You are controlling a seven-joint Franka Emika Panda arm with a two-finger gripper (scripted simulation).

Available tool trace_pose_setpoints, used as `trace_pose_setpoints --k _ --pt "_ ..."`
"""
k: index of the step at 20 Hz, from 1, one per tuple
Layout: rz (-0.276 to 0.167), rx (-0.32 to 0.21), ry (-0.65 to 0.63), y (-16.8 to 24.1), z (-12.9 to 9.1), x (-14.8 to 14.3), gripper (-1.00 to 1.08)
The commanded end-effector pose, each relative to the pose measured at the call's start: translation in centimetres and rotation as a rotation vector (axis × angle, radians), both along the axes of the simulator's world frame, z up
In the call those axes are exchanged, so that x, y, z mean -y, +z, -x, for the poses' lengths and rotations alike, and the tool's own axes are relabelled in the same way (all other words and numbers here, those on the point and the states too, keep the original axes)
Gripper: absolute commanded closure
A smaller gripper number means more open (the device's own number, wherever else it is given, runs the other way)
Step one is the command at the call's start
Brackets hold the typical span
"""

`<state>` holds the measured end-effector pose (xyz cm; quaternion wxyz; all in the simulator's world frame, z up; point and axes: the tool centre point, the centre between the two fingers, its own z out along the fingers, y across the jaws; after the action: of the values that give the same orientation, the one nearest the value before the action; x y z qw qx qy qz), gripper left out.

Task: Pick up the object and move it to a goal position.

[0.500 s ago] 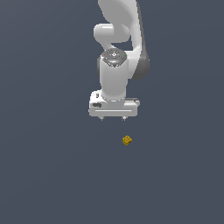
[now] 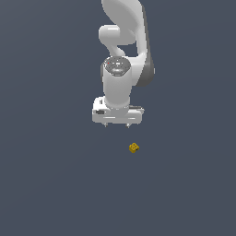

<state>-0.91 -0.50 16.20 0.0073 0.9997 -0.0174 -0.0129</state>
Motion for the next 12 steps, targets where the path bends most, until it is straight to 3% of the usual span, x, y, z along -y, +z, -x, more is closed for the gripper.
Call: trace_pose_setpoints --k 1,12 --pt "0.003 -0.01 -0.006 -0.32 0.28 0.27 -0.92" --pt "0.001 -0.006 -0.06 -0.73 -0.13 -0.25 -0.92"
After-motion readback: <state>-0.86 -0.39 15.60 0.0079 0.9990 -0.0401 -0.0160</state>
